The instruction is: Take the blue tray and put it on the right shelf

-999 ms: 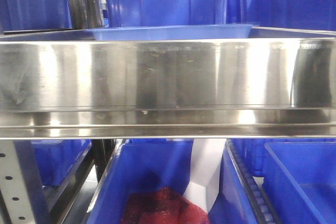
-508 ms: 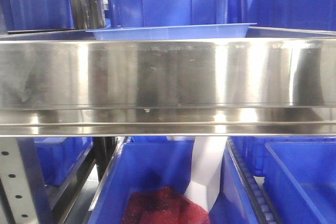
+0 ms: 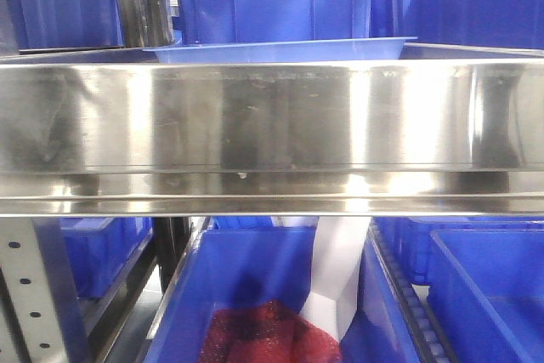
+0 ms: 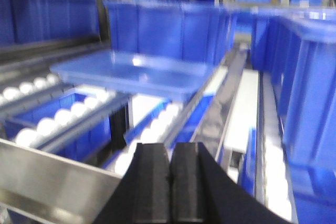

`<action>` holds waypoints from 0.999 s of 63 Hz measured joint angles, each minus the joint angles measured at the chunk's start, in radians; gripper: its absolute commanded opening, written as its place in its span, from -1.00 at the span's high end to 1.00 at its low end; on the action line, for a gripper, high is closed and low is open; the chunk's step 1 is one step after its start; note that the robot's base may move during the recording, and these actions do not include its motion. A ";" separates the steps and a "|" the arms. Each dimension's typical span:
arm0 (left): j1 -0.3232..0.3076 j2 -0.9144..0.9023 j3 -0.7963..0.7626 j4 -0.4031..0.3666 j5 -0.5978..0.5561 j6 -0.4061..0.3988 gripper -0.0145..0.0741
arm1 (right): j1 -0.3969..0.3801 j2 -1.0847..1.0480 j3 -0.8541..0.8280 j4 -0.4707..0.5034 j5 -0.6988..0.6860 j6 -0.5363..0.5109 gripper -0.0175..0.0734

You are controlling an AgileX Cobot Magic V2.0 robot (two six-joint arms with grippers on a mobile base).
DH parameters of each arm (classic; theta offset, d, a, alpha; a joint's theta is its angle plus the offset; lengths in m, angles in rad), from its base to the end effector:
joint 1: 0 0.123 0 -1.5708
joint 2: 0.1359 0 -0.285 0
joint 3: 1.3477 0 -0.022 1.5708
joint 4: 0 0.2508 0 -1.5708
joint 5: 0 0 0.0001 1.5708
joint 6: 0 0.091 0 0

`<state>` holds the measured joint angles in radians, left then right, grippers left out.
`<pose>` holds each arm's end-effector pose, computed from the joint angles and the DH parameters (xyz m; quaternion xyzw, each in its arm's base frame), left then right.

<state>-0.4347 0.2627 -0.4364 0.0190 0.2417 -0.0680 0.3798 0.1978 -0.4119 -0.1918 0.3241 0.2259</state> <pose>0.0591 -0.0270 0.3212 0.1324 0.6876 -0.1696 0.6934 0.0527 0.0151 0.3101 -0.0982 0.7064 0.1261 0.6895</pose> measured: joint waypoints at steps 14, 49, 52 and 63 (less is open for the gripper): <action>0.000 -0.006 0.006 0.000 -0.008 0.004 0.78 | 0.000 -0.004 0.002 -0.002 -0.041 0.000 0.49; 0.084 -0.054 0.038 -0.019 0.024 0.004 0.78 | 0.000 -0.004 0.006 -0.004 -0.041 0.000 0.49; 0.118 -0.079 0.066 -0.024 0.027 0.004 0.78 | 0.000 -0.004 0.006 -0.004 -0.041 0.000 0.49; 0.246 -0.200 0.244 -0.055 0.033 0.004 0.78 | 0.000 -0.004 0.006 -0.004 -0.041 0.000 0.49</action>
<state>-0.1886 0.0623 -0.1922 -0.0357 0.2752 -0.0640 0.3798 0.1934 -0.4060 -0.1963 0.2830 0.2259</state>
